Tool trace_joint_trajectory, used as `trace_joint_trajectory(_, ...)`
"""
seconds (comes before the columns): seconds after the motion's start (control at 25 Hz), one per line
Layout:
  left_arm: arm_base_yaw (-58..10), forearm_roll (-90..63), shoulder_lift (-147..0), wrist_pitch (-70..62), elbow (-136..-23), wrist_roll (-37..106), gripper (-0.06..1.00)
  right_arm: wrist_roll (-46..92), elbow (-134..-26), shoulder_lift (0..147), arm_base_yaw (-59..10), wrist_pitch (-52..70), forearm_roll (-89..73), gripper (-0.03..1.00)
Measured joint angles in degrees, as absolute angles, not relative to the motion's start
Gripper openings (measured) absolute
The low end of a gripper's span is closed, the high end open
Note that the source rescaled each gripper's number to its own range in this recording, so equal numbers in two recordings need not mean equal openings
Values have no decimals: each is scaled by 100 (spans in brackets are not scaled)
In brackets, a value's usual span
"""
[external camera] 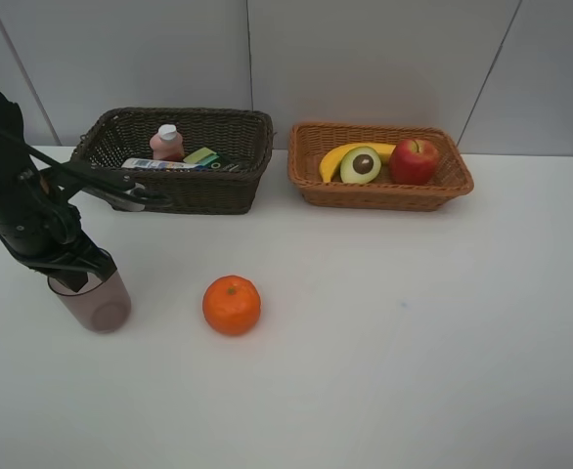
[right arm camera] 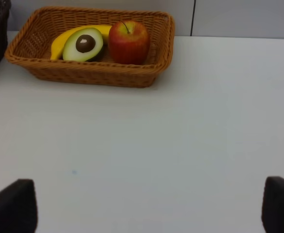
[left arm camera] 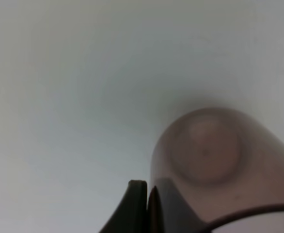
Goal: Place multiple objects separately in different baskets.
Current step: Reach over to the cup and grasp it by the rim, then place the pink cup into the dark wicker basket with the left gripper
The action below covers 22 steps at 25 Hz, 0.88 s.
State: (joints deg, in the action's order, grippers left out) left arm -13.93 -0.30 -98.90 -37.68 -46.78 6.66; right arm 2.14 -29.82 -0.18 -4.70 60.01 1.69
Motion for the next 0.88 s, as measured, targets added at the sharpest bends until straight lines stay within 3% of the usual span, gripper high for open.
trace_joint_trajectory(0.4,-1393,-119,-9684,-3811,-4678,666,0,214,-2982,-18,-470,6001,169,97)
trace_joint_trajectory(0.88,-1393,-334,-9394,-5014,-5534,659,0,214,-2982,-18,-470,6001,169,97)
